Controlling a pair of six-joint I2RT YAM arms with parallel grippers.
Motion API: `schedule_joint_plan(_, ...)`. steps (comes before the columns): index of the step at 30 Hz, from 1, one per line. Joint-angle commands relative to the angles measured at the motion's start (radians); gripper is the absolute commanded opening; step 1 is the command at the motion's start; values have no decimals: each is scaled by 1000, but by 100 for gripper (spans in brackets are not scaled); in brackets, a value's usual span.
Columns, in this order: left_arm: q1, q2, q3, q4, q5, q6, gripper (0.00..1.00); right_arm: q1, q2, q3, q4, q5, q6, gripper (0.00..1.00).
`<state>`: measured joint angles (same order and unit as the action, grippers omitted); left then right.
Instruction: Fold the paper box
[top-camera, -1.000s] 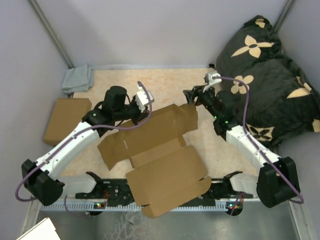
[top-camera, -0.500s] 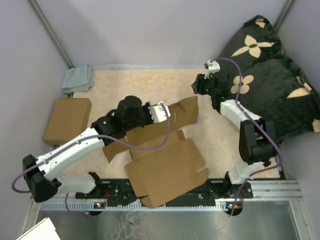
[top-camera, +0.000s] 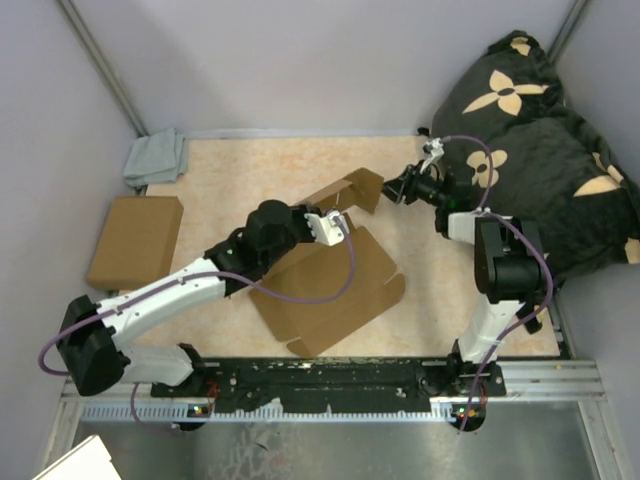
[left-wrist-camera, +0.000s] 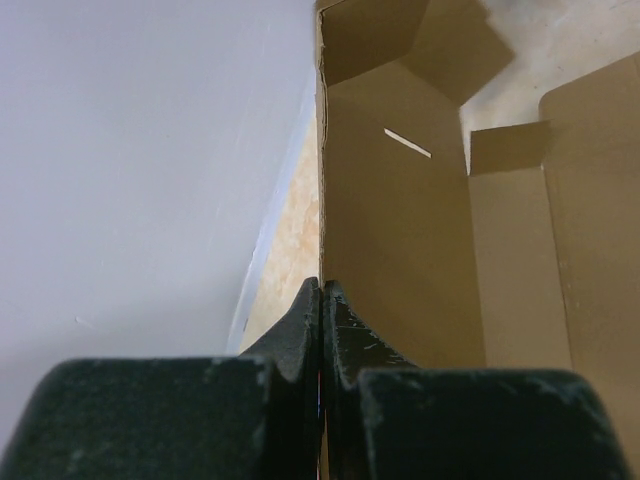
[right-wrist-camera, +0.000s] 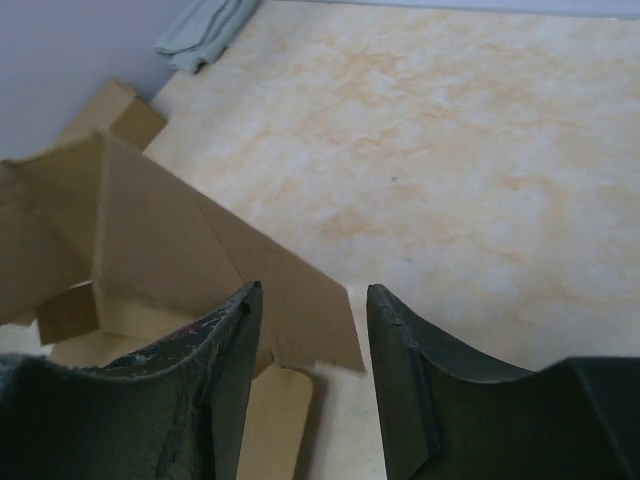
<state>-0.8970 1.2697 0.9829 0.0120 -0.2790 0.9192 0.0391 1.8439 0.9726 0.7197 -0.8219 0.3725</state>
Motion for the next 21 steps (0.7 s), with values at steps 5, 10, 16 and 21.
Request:
schedule_joint_plan(5, -2, 76, -27, 111, -53, 23, 0, 11, 33, -54, 376, -220, 120, 48)
schedule_joint_plan(10, 4, 140, -14, 133, -139, 22, 0, 12, 73, -33, 440, -244, 170, 48)
schedule_joint_plan(16, 24, 194, 21, 141, -190, -37, 0, 11, 125, 38, 346, -207, 149, 48)
schedule_joint_plan(21, 37, 196, 5, 164, -216, -64, 0, 21, 150, 120, 185, -139, 63, 49)
